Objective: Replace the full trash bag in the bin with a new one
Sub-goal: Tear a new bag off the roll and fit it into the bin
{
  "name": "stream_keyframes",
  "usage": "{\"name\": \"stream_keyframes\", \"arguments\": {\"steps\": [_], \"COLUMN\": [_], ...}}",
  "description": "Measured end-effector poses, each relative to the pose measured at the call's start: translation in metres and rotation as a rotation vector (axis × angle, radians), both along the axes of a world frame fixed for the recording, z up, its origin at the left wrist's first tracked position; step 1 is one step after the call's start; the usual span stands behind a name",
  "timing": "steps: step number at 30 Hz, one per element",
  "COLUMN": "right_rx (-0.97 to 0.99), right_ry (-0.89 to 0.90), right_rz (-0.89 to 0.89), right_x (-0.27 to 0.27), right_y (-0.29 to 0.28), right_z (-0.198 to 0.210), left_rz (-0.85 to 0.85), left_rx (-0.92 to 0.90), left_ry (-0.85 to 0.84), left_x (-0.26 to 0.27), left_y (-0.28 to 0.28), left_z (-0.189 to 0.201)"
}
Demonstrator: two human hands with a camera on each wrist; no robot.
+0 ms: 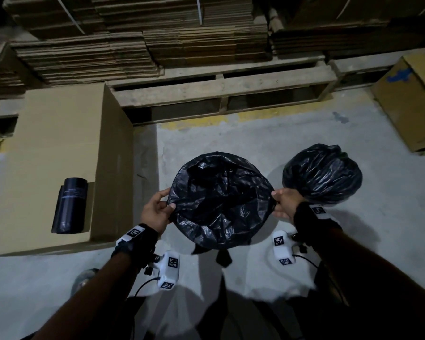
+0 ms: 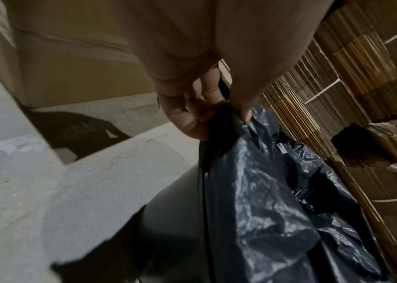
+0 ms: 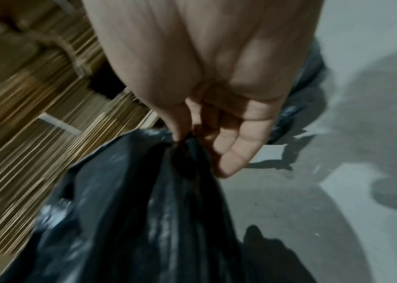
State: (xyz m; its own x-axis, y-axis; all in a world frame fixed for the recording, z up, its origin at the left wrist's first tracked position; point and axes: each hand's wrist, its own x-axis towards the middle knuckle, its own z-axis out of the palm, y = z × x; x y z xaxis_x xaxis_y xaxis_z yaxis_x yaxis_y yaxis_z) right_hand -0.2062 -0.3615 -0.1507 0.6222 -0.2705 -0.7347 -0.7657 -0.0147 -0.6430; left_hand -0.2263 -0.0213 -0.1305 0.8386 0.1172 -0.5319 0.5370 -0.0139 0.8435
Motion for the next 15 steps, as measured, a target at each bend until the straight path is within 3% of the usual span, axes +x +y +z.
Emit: {"name": "stream_keyframes", "arguments": {"steps": [4,6,8,15], "right_rx": [-0.109,-0.28,-0.412,-0.309], "right_ry": [-0.045,-0.084,-0.099,0.065], "right_rz": [0.11,0.281,0.336,0.28], "right_x": [0.021,0.031,0.039,0.051], "right_y": [0.014,0.015,0.009,0.0], "right_z": [0.006,0.012,0.017,0.014], "left_rz": [-0.003,-0.002,-0.01,-0.031], "left_rx": [-0.012,-0.016,-0.021,0.004], "left_ry": [-0.01,-0.01,-0.011,-0.023], "left_x": [0.002,0.002,0.001,0.005], "left_y": [0.001,0.003,0.005,0.008], "left_z": [-0.003,-0.004,-0.005,-0.013]}}
